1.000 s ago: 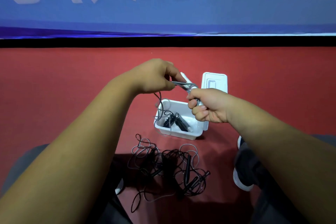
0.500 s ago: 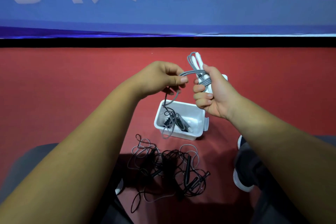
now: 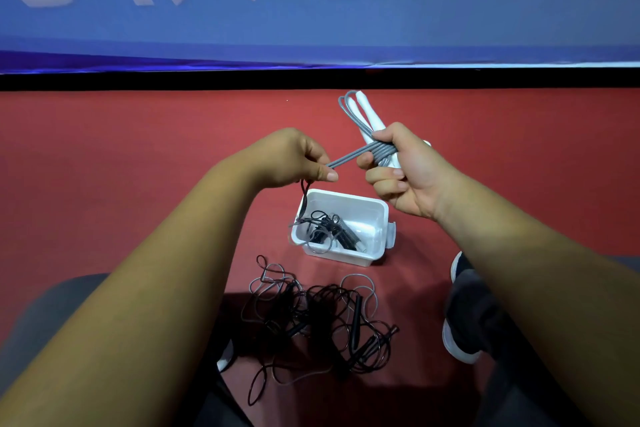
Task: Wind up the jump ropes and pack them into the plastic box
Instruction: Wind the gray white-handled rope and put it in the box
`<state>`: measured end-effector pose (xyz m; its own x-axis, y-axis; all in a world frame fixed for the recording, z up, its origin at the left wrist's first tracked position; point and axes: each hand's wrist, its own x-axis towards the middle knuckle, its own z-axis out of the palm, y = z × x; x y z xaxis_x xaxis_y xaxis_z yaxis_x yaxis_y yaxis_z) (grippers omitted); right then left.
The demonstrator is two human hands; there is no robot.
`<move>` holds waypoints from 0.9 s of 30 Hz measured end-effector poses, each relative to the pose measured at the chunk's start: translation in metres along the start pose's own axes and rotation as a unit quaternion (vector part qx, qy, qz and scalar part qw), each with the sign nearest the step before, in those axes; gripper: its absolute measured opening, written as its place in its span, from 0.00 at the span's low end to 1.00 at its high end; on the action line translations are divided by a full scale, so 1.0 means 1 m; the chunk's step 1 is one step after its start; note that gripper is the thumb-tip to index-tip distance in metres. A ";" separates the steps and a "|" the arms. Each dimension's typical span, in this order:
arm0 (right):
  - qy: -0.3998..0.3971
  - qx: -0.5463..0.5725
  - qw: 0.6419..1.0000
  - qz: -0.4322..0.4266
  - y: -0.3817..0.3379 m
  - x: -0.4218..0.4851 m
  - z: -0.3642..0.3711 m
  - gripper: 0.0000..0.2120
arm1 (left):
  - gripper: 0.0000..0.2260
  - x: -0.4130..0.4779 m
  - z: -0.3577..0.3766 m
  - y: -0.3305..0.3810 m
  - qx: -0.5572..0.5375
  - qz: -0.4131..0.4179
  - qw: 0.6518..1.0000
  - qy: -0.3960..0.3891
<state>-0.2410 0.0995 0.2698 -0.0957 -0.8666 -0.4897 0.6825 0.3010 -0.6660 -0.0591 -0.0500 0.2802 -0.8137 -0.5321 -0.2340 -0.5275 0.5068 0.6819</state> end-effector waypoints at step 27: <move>-0.198 -0.123 0.962 0.144 0.013 -0.012 -0.002 0.08 | 0.09 0.004 0.008 -0.006 -0.108 0.050 0.990 0.076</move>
<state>-0.2331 0.1147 0.2660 0.3882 -0.8029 -0.4524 0.4436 0.5931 -0.6719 -0.0610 -0.0497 0.2694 -0.8040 -0.5915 -0.0615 -0.3680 0.4137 0.8327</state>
